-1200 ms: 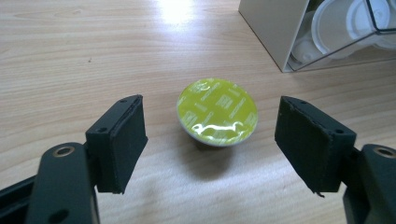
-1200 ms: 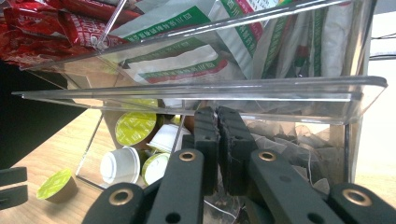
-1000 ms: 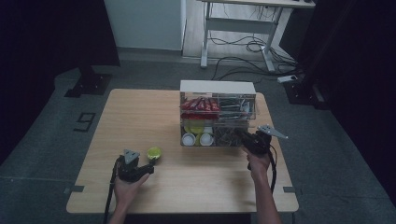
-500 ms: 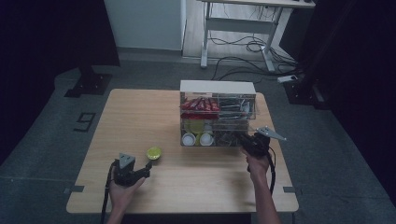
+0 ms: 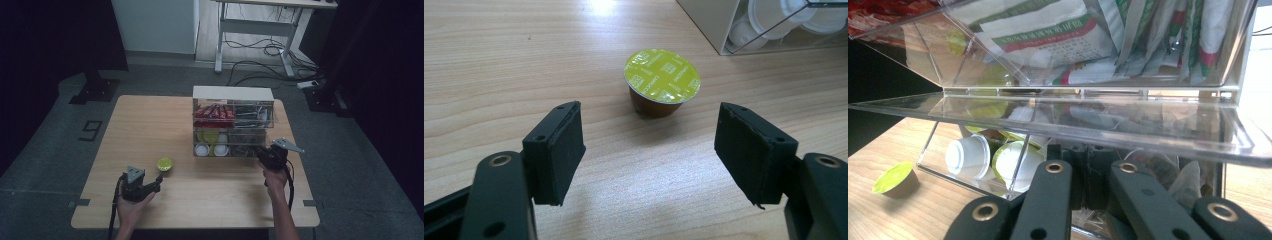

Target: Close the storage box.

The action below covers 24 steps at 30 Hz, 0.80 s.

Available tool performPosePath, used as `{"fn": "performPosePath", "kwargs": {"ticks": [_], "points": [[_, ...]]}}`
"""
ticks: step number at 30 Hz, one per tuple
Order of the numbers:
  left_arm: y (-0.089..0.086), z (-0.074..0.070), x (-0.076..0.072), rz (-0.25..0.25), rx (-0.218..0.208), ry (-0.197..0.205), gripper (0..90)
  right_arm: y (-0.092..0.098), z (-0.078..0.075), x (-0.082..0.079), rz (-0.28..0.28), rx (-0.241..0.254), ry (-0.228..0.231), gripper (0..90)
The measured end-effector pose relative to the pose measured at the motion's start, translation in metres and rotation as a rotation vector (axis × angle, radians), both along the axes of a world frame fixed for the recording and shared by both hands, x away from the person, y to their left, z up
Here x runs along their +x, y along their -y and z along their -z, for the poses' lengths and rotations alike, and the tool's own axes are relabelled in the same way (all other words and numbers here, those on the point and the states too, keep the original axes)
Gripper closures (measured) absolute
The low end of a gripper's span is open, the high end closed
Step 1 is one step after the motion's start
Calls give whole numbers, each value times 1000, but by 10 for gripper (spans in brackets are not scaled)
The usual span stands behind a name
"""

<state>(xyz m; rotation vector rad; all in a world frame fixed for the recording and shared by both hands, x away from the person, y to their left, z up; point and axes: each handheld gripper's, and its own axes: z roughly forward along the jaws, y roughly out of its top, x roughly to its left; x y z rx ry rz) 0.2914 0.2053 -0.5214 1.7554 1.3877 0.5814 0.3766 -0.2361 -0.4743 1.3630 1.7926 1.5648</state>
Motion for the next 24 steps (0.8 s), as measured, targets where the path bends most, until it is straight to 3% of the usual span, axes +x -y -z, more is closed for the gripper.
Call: {"fn": "performPosePath", "kwargs": {"ticks": [13, 24], "points": [[-2, 2, -1, 3, -6, -10, 280, 3, -1, -10, 11, -2, 8, 896], [-2, 4, -2, 10, -7, -18, 280, 6, 5, -16, 12, -14, -15, 895]]}}
